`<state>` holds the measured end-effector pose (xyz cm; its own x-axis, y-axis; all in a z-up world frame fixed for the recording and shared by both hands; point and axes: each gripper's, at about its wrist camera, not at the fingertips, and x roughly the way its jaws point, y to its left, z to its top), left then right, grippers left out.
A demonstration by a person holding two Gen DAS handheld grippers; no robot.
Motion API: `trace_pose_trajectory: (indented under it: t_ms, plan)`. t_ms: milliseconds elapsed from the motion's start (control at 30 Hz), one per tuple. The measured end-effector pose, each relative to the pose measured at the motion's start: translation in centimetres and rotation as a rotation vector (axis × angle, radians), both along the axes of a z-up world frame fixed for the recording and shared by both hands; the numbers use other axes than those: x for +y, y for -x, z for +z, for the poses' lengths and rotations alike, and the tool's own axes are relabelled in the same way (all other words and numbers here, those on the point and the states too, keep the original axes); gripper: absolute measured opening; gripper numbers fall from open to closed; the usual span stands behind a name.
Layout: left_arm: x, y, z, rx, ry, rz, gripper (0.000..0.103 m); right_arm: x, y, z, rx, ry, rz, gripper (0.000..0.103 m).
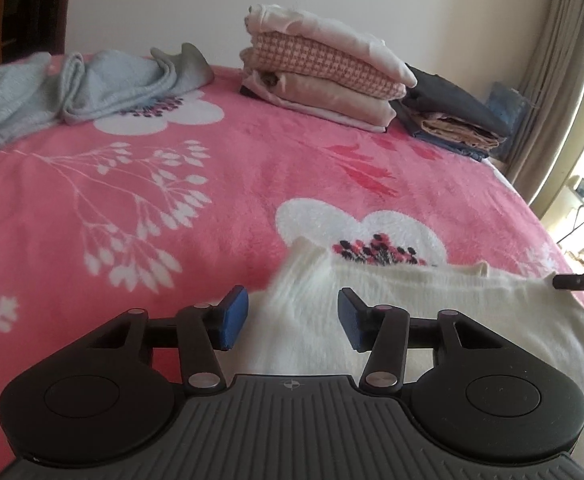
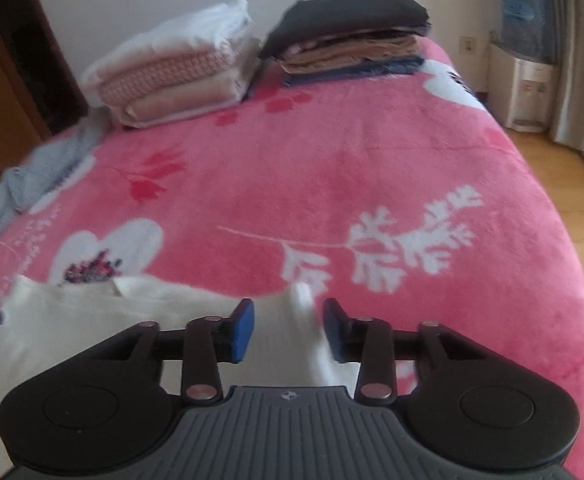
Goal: Fold clothes
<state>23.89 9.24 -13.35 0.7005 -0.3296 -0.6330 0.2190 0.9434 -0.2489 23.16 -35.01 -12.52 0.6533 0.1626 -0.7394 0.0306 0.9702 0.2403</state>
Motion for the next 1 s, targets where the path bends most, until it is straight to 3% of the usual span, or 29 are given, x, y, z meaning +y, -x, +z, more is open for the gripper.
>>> trace_pose_trajectory:
  t_ms: [33, 67, 100, 167, 300, 500, 600, 700, 767, 833, 933, 1000]
  plan:
    - [-0.1, -0.1, -0.1, -0.002, -0.001, -0.002, 0.037, 0.1, 0.1, 0.1, -0.005, 0.009, 0.009, 0.012]
    - [-0.3, -0.2, -0.2, -0.009, -0.008, -0.003, 0.034, 0.2, 0.3, 0.1, -0.01, 0.021, 0.017, 0.009]
    - [-0.5, -0.2, -0.3, -0.019, -0.015, -0.006, 0.022, 0.3, 0.5, 0.3, -0.024, 0.031, 0.019, 0.008]
    - [-0.6, 0.1, -0.2, -0.051, -0.015, -0.003, 0.01, 0.5, 1.0, 0.7, -0.055, 0.051, 0.019, 0.007]
    - [0.5, 1.3, 0.6, -0.11, 0.064, 0.053, 0.006, 0.3, 2.1, 2.6, -0.161, 0.035, -0.037, 0.005]
    - [2.6, 1.4, 1.0, -0.108, 0.114, 0.175, 0.006, 0.5, 2.2, 4.6, -0.288, 0.013, -0.059, 0.005]
    - [2.6, 0.4, -0.2, -0.041, 0.092, 0.189, 0.006, 0.4, 0.7, 3.1, -0.276, 0.0, -0.073, 0.005]
    - [1.9, -0.4, -1.0, 0.008, 0.042, 0.181, 0.007, 0.4, -0.9, 0.1, -0.191, 0.02, -0.1, 0.005]
    - [1.7, -0.5, -1.0, 0.02, 0.021, 0.176, 0.011, 0.1, -1.7, -1.9, -0.106, 0.025, -0.138, 0.006]
    - [1.8, -0.4, -0.6, 0.026, 0.012, 0.175, 0.021, -0.2, -1.8, -2.7, -0.055, 0.042, -0.192, 0.008]
    - [2.0, 0.9, 0.3, -0.011, -0.017, 0.197, 0.034, -1.1, 0.0, -1.2, -0.1, -0.007, -0.257, 0.027]
    - [1.9, 2.5, 1.4, -0.072, -0.041, 0.201, 0.034, -0.7, 1.5, 0.6, -0.166, 0.022, -0.261, 0.027]
